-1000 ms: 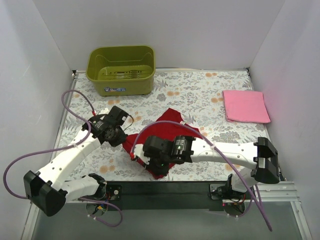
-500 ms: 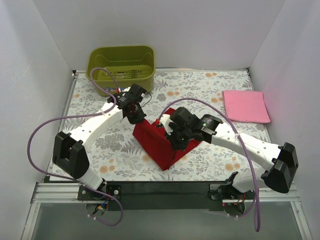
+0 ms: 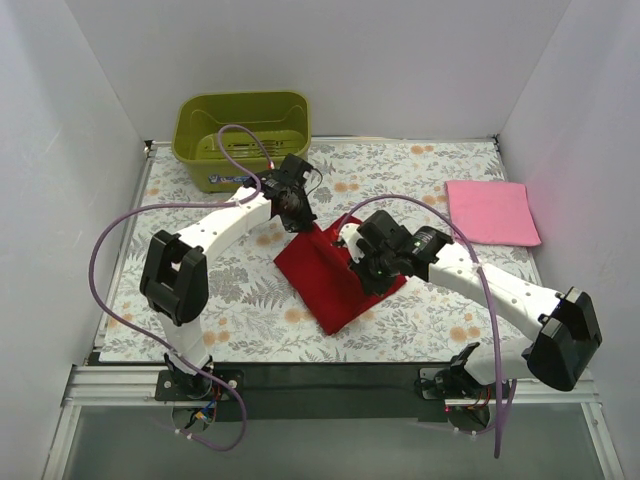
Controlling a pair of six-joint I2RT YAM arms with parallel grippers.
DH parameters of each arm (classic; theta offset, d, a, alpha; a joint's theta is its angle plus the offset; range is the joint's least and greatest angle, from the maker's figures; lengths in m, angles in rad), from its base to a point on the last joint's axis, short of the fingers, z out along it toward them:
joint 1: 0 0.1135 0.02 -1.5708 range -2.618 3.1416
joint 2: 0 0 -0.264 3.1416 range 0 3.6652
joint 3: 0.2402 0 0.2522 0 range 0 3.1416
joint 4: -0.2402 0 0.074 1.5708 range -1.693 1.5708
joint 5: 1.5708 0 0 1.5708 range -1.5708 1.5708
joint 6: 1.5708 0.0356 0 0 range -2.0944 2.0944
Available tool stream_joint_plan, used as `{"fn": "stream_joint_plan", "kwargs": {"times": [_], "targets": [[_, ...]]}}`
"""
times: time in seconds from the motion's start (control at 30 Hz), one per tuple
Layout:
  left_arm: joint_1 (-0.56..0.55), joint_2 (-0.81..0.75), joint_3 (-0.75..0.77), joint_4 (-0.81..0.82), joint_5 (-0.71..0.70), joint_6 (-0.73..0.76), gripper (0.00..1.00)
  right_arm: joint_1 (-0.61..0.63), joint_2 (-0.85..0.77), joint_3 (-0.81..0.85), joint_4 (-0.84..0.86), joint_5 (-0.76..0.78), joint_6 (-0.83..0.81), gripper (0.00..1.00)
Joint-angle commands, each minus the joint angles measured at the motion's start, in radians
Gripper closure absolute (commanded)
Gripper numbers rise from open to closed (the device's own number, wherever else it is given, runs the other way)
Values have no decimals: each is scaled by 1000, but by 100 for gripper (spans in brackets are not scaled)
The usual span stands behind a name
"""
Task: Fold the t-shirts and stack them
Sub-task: Fold the tshirt
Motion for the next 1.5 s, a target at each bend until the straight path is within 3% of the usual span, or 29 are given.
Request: {"fn": "stream_joint_plan", "kwargs": {"times": [0.0,0.53,1.17,1.47], "targets": [[11,13,52,68,8,42,100,-29,-25,-23,-19,24,4,99],[-20,-26,76,183,136,93,100,-85,-79,-88,26,-17,58,99],[-27,223,150,304,189,193,98,-148,4,-206,127,236,188,96],[-37,266,97,433,202,222,97,-157,16,-260,177,334,276,98]]}}
